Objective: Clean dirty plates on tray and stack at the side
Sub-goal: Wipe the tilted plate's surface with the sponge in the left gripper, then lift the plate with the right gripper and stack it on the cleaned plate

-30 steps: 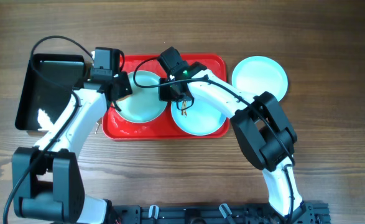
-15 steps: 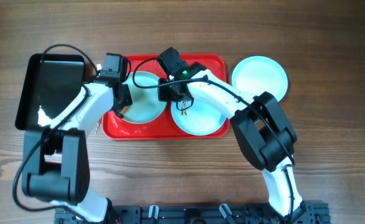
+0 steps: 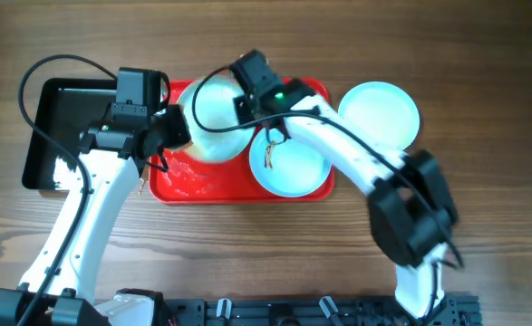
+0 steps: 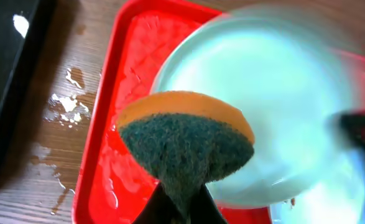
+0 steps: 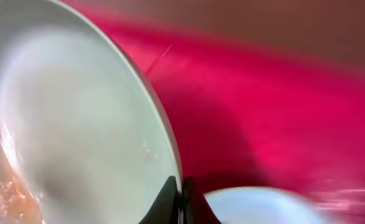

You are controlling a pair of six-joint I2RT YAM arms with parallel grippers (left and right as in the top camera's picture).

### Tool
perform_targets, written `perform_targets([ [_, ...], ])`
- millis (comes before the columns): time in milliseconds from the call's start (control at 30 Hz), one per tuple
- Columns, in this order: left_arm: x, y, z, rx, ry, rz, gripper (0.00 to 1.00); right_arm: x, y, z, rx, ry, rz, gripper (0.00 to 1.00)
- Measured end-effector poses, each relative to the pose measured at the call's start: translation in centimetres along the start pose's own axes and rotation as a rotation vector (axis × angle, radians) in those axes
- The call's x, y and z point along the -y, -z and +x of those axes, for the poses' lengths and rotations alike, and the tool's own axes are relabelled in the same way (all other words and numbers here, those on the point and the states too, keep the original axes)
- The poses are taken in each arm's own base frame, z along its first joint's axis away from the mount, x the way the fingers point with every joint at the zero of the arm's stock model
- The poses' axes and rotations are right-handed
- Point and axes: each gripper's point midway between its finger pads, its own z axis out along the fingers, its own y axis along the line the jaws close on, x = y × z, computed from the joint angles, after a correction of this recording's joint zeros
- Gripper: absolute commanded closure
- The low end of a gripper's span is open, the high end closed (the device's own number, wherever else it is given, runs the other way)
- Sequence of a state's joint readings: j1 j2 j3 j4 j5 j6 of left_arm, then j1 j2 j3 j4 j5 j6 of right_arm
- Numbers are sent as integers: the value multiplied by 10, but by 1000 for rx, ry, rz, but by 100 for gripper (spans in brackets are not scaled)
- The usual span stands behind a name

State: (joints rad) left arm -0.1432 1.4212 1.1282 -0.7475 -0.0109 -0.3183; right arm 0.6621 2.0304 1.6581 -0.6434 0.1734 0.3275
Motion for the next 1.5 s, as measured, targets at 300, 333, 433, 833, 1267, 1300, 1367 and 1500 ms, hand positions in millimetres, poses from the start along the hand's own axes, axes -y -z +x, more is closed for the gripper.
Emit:
perform_targets([
  [300, 3, 0, 3, -16, 0, 16, 96, 57, 131, -96, 430, 273, 650, 96],
  [333, 3, 0, 3, -16, 0, 17, 96, 42, 143, -98, 462, 310, 687, 96],
  [433, 3, 0, 3, -17, 0, 16, 96, 24, 156, -97, 490, 362, 728, 96],
  [833, 3, 0, 3, -16, 2, 17, 96, 71, 77, -38, 137, -9, 274, 96],
  [1267, 4, -2, 3, -18, 2, 20, 96, 323, 47, 104, -217, -937, 46, 96],
  [1300, 3, -5, 4, -26, 2, 16, 96, 326, 43, 113, -225, -972, 55, 96],
  [1367, 1, -15, 9, -57, 2, 4, 96, 329, 39, 132, -256, -1030, 82, 96],
  [1500, 0, -29, 13, -87, 2, -8, 96, 328, 40, 138, -275, -1052, 92, 22],
])
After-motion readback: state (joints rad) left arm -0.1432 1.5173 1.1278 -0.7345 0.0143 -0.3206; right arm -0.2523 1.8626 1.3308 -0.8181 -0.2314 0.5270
